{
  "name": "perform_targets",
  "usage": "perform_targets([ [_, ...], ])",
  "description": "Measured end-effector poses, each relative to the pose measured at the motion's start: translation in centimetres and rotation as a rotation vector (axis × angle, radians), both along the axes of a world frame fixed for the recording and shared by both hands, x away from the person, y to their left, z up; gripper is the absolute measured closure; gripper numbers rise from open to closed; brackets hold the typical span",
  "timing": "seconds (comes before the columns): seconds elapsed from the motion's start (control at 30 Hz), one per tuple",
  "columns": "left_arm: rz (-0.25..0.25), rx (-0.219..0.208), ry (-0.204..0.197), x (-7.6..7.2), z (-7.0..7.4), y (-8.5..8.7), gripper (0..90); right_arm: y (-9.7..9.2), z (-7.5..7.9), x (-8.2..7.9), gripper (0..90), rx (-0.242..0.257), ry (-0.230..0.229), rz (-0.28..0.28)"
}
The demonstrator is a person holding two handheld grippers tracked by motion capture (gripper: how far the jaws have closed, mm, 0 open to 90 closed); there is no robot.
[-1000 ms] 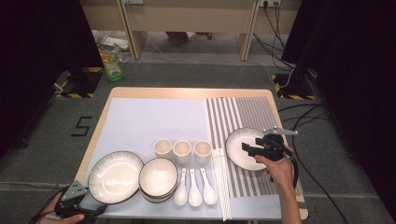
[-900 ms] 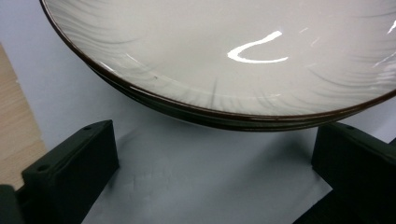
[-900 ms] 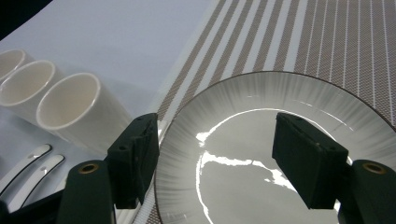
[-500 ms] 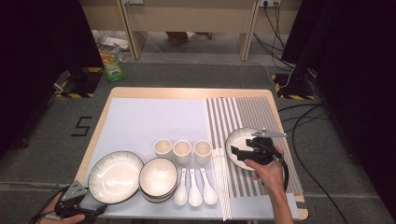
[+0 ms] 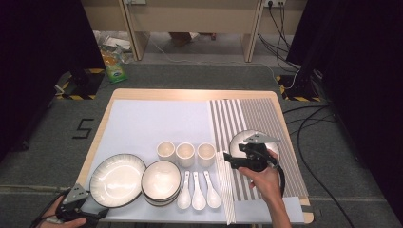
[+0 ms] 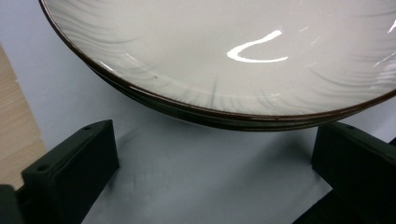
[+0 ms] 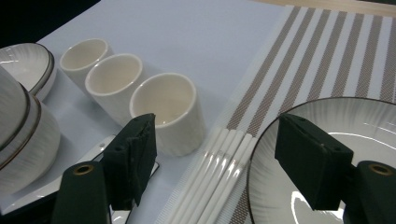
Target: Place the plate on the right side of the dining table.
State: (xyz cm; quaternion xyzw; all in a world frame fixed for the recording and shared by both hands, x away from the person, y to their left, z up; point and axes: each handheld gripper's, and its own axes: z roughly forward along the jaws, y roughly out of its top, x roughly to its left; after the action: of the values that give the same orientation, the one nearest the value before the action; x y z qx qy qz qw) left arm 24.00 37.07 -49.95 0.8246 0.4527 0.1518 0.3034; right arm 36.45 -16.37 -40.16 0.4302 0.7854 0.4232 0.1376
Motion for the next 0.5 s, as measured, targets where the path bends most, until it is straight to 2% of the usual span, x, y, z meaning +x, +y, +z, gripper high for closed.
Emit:
perform_targets([
  [0.23,0.002,-0.008,-0.004,0.0,-0.1,0.0,0.0,1.5,-0.2,0.0,29.0,-0.016,-0.001,0.036],
  [0.5,0.001,-0.014,-0.006,-0.1,-0.1,0.0,0.0,2.9,-0.3,-0.2,28.8,-0.011,-0.002,0.063],
])
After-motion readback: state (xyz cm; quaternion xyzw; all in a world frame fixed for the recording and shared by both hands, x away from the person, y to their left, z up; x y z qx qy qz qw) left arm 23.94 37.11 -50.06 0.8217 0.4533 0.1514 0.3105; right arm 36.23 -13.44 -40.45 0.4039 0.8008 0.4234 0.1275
